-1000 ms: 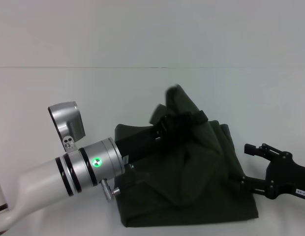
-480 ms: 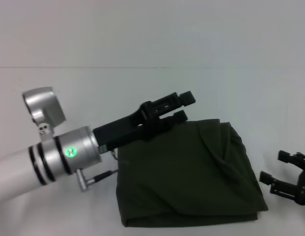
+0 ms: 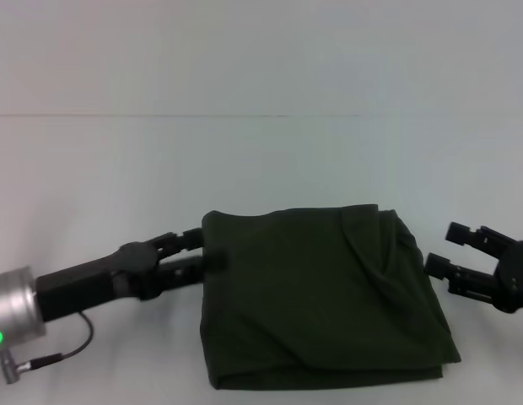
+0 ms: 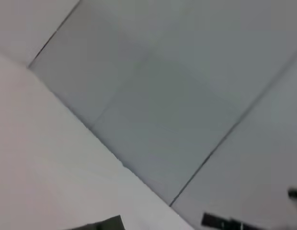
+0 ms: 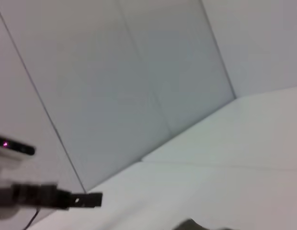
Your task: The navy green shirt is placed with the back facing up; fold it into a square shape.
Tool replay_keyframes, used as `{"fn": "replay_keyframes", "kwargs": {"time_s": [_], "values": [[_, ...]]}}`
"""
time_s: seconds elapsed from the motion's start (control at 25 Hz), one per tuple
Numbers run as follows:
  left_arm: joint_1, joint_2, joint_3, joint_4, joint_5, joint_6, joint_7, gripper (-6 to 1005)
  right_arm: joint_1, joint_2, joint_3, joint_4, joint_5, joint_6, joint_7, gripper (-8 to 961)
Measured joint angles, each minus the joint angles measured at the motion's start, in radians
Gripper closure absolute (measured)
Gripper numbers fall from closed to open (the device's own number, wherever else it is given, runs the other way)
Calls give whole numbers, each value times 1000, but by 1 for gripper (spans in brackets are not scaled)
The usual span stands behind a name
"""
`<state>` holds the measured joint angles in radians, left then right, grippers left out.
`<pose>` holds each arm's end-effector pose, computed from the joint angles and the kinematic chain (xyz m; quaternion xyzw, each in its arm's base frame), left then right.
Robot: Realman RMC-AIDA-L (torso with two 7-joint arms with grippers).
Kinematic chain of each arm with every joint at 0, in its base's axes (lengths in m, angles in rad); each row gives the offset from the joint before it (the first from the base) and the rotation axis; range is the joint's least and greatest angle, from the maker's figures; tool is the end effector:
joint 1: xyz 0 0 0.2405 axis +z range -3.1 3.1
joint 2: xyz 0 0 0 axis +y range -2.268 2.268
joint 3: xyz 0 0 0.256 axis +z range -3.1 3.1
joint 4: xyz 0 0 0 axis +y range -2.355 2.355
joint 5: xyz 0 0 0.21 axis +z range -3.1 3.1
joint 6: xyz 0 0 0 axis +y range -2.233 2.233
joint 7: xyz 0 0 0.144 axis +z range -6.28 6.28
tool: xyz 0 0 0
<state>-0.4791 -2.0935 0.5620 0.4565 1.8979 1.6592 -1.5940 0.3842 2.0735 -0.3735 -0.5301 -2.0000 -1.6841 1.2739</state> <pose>-0.2695 0.2969 -0.0151 -0.8334 -0.3978 -0.3792 0.0587 0.3146 0.2762 0.0185 -0.8677 0.2955 0.3480 0.1969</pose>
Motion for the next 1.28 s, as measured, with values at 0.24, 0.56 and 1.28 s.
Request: {"fn": "replay_keyframes", "kwargs": {"time_s": [0.24,0.56,1.28], "values": [[78,22,28,43,25,76,293,36,83,11,-98,-123,-4,38,242,39],[108,28,42,81,87,120,403,49,200,11,-432,-563,-254,108,991,40],[123,20,42,102,123,153,478,50,434,25,-837,-557,-633,161,1571,48]]}}
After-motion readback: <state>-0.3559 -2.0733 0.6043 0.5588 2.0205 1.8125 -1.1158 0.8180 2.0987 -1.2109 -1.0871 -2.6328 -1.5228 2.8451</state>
